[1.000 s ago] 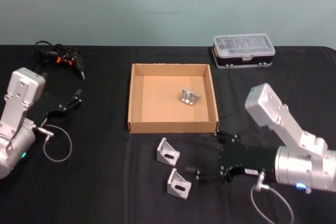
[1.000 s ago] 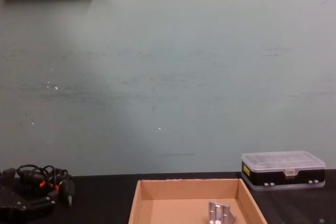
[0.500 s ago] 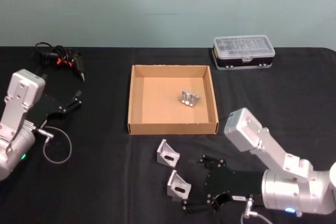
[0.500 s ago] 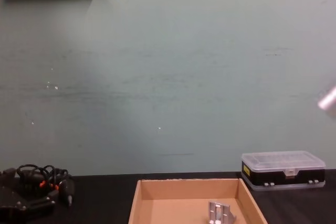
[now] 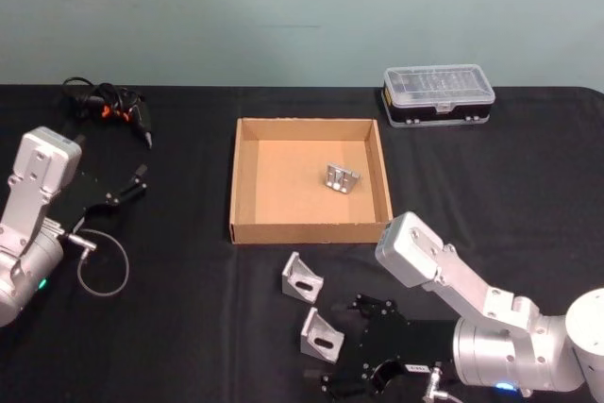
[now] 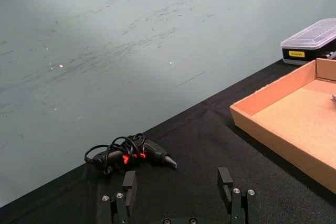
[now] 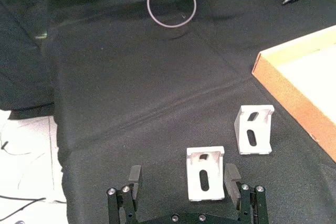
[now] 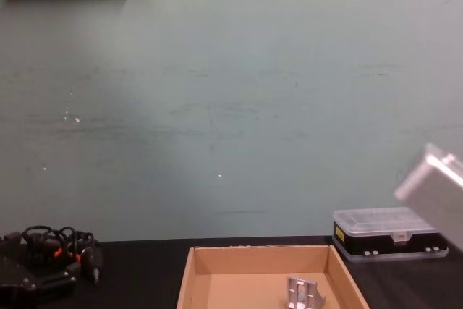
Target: Use one hand to pick up the angle iron from the table and place it into the box.
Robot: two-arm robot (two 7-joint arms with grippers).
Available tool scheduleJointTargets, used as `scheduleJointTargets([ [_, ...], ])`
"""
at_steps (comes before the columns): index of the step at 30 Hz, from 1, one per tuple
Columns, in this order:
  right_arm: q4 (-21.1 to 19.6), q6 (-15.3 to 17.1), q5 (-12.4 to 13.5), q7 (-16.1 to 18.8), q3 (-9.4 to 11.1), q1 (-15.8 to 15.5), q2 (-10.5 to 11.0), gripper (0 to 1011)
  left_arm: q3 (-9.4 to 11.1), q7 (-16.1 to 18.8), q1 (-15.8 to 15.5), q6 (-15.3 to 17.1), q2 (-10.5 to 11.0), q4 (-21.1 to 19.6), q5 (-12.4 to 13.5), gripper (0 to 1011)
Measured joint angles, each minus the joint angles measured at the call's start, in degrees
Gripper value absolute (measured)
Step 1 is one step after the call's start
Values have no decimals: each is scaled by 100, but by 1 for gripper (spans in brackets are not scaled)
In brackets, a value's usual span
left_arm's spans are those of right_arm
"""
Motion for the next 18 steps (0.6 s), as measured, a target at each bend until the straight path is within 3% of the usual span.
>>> scheduleJointTargets([
  [18, 441, -72, -174, -30, -101, 187, -358, 1002, 0, 0, 0, 0, 0, 0, 0, 1011],
])
